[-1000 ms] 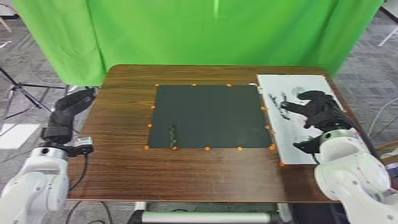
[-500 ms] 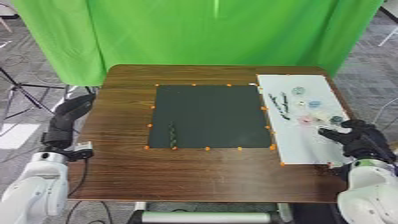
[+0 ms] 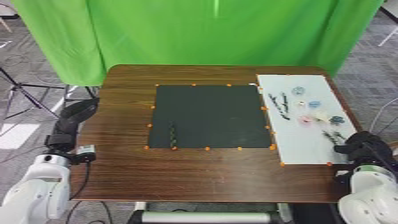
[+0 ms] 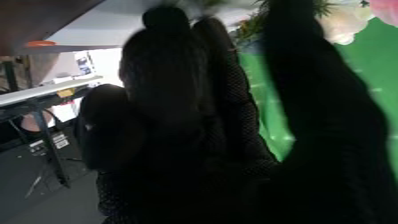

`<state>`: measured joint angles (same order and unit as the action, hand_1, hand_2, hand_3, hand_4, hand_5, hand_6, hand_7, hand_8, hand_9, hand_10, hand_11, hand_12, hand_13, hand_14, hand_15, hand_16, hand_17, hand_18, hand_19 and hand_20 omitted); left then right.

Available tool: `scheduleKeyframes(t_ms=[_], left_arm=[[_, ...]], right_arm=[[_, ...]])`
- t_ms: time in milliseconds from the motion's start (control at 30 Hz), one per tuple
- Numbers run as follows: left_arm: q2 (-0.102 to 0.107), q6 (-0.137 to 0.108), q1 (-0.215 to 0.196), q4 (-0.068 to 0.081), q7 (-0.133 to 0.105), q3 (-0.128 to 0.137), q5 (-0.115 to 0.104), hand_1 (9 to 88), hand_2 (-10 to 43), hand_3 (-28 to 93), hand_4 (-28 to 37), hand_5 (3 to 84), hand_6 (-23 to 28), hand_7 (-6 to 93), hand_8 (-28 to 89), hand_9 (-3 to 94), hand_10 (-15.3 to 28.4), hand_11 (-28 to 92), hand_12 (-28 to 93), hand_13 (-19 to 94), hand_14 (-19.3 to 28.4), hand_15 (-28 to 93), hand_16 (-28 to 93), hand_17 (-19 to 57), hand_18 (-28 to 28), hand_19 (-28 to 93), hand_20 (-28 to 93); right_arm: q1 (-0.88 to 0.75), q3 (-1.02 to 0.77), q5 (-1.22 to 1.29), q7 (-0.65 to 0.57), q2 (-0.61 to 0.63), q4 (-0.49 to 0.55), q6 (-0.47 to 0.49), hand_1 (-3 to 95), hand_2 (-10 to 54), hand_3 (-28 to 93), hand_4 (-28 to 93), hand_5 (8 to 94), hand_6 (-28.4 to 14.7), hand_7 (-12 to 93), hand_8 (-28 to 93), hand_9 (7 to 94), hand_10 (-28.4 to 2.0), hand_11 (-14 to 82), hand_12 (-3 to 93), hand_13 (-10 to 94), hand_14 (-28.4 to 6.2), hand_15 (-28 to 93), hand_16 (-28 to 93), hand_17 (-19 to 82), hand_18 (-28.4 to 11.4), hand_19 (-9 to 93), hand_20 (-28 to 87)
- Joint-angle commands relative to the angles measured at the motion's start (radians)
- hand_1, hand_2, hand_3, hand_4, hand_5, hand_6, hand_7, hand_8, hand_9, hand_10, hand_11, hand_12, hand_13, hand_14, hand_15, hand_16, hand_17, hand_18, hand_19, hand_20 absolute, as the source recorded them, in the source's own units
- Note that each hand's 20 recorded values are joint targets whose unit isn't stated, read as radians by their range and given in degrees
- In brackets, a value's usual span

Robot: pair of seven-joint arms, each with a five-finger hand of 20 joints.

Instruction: Arrange flowers

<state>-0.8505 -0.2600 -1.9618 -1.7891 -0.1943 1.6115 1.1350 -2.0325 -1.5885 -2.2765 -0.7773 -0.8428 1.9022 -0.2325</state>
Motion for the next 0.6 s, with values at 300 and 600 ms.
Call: scheduleKeyframes(t_ms=[300,600], left_arm=[[-0.002,0.044,0.001,-0.011,0.037,0.01,0.01,27.9,0.5,65,-21.9,40.2,5.2,12.7,-7,35.6,12.4,18,9,27,13.3,6,-1,2.5,7.3,1,11],[0.013,0.054,-0.015,-0.023,0.053,0.038,0.008,27.9,0.5,65,-21.6,40.1,5.3,12.4,-7,35.4,12.4,17,9,27,13.3,6,-1,2.4,7.4,1,11]], right_arm=[[0.064,0.03,-0.014,0.023,0.072,0.061,-0.161,65.4,-9.4,49,-16,76.1,-1.9,27,10,89.6,-10.5,29.6,28.9,94,-1.4,53,29,69,-7.2,93,39],[0.277,0.211,0.085,0.084,0.068,0.143,-0.034,65.9,-9.5,49,-15,77.0,-2.6,26,10,90.4,-10.9,28.8,28.9,94,-1.3,53,29,69,-6.8,93,38]])
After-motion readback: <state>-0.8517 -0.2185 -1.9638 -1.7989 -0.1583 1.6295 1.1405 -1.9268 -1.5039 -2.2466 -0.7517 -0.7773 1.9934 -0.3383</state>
